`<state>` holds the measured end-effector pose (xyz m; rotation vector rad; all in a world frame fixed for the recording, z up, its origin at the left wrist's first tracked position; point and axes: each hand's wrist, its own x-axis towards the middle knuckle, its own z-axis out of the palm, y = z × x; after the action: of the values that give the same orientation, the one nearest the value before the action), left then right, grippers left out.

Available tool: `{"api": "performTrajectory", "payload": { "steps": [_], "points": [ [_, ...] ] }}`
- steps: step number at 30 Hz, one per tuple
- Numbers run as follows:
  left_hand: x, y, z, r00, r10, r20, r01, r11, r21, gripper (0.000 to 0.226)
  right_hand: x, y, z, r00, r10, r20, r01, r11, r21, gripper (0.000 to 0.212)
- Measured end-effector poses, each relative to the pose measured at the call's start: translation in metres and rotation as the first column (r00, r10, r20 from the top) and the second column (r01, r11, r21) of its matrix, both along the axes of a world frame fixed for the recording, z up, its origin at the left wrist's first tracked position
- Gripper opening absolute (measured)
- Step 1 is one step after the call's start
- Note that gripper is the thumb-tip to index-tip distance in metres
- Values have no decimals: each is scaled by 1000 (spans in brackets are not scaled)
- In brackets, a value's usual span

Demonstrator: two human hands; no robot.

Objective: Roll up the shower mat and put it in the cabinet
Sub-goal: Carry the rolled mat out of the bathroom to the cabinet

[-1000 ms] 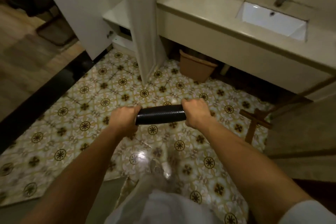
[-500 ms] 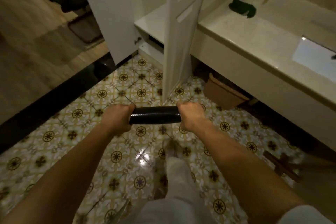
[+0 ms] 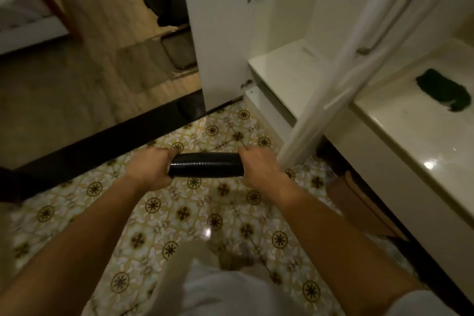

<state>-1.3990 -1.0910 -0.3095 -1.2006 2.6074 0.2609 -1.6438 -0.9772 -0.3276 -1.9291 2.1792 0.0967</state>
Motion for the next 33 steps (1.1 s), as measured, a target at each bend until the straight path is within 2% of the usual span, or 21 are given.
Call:
{"api": "performTrajectory", "payload": {
  "steps": [6, 11, 14, 18, 22, 26, 28, 31, 33],
  "points": [
    [-3, -97, -20, 1000, 13, -27, -12, 999, 46, 48, -18, -106, -9, 997, 58, 55, -61, 996, 62, 53],
    [-38, -206, -29, 998, -60, -30, 63, 990, 129, 59, -52, -201, -13, 978, -70, 197, 43, 989, 138, 37],
    [-58, -270, -22, 989, -142, -42, 147, 964, 219, 70, -78, -243, -9, 938, -156, 311, 84, 968, 235, 43],
    [-92, -360, -4, 967, -240, -89, 256, 888, 382, 83, -114, -292, 2, 897, -260, 357, 121, 922, 368, 49],
    [-137, -413, 8, 955, -238, -174, 294, 718, 631, 78, -153, -319, 19, 815, -362, 452, 132, 876, 464, 35],
    [-178, -449, 10, 952, -31, -304, 274, 527, 804, 68, -208, -333, 28, 773, -458, 439, 150, 804, 575, 44],
    [-199, -463, 5, 925, 144, -352, 260, 436, 862, 65, -237, -334, 25, 741, -507, 441, 160, 771, 616, 42],
    [-239, -468, -14, 826, 451, -338, 205, 320, 925, 66, -283, -331, 14, 675, -569, 470, 193, 750, 632, 40],
    [-277, -469, -32, 795, 524, -306, 189, 264, 946, 69, -317, -328, 3, 613, -635, 469, 249, 719, 648, 46]
  ]
}}
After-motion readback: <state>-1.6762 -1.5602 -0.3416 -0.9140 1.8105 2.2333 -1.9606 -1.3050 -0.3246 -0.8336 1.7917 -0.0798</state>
